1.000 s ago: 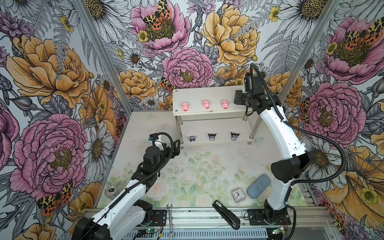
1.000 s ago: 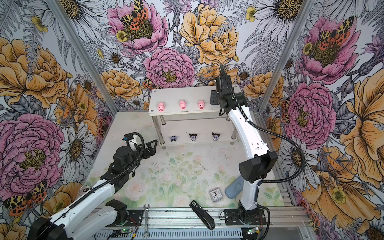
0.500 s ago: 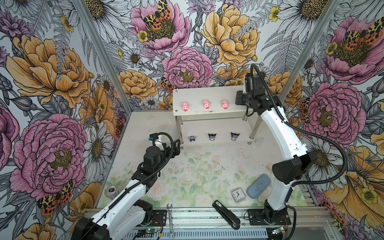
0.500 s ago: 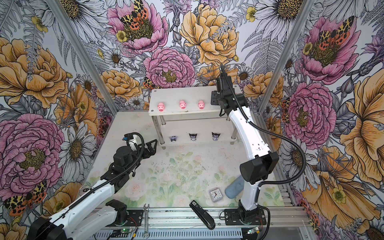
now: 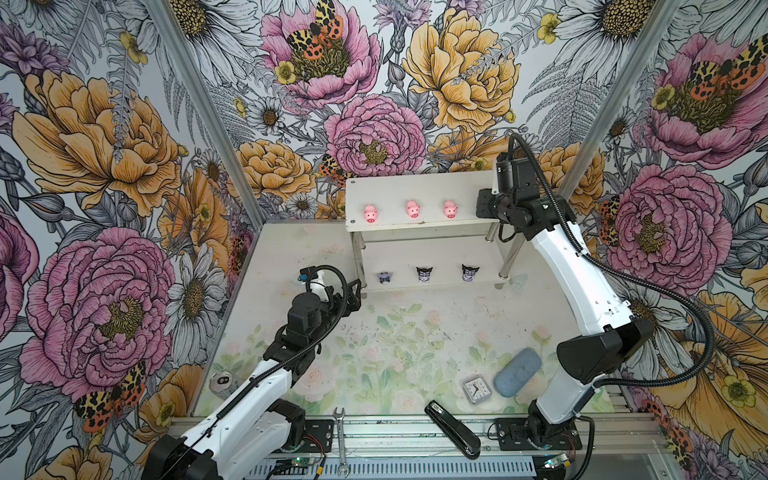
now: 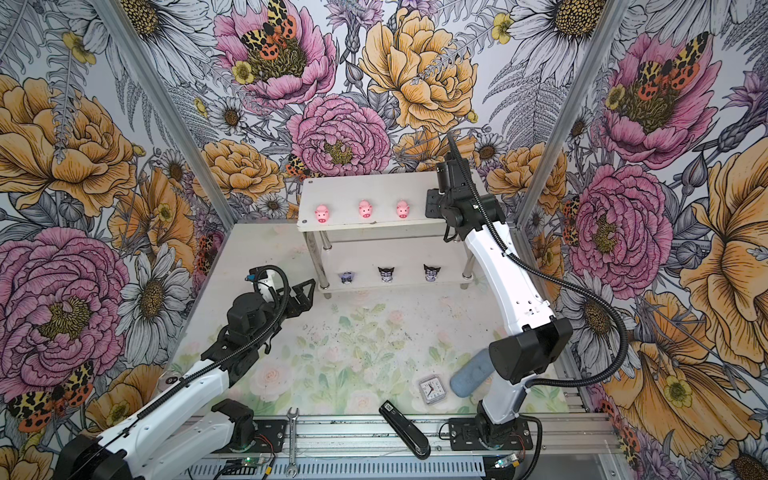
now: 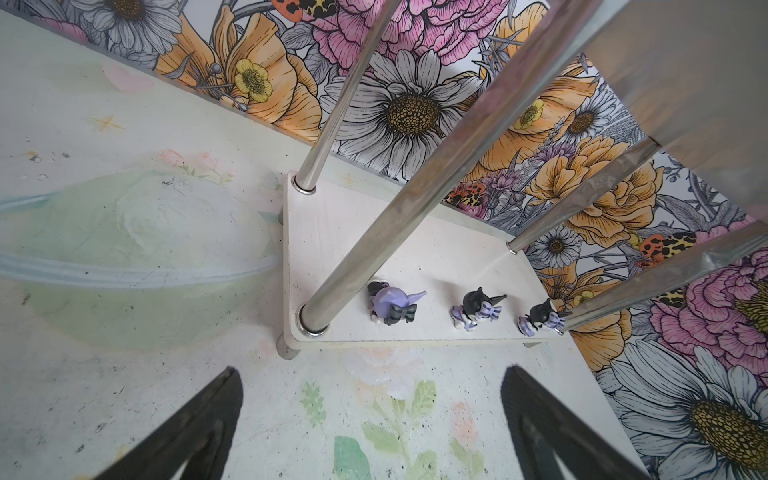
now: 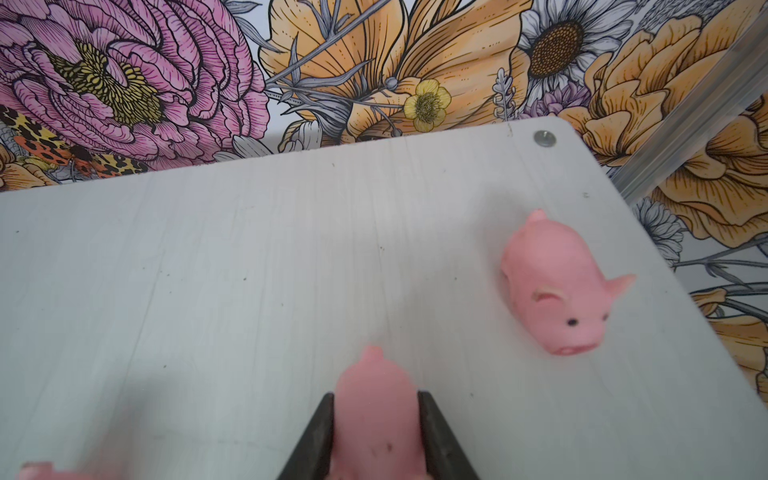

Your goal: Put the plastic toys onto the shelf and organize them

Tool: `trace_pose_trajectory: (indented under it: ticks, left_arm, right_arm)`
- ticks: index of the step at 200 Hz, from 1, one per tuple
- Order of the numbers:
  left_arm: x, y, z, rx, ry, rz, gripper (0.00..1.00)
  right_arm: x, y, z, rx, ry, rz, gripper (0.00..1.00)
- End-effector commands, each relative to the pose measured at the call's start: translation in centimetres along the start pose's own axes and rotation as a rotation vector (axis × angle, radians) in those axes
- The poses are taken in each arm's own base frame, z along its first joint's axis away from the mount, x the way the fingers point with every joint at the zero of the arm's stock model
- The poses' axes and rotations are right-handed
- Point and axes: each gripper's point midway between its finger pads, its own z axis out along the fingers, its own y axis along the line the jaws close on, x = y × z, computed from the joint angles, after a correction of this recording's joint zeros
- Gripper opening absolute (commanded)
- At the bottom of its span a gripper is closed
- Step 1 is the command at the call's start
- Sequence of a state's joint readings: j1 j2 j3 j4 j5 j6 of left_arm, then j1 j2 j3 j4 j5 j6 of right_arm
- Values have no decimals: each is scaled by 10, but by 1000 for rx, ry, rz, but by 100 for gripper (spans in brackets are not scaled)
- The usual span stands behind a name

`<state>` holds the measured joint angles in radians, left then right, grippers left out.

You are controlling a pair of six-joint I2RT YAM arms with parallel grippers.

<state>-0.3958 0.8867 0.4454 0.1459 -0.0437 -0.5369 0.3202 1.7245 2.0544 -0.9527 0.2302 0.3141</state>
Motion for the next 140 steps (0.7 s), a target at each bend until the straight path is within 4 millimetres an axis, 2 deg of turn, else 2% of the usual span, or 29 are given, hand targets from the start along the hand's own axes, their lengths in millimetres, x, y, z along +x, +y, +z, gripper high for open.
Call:
trace_pose_trajectory:
  ticks: [1, 78, 121, 140]
  left_arm:
    - [-11, -7, -4, 13, -36, -6, 99]
    - [-12, -8, -6, 10, -39, -4, 99]
    - [-8, -8, -4, 11, -29, -4, 99]
    - [-9, -8, -4, 9, -32, -3, 99]
  right_arm:
    - [7, 3, -12, -16, 18, 6, 32]
    - [18, 2, -14, -7, 26, 12, 33]
    - [21, -1, -13, 9, 29, 10, 57]
    - [15, -4, -19, 17, 9, 11, 62]
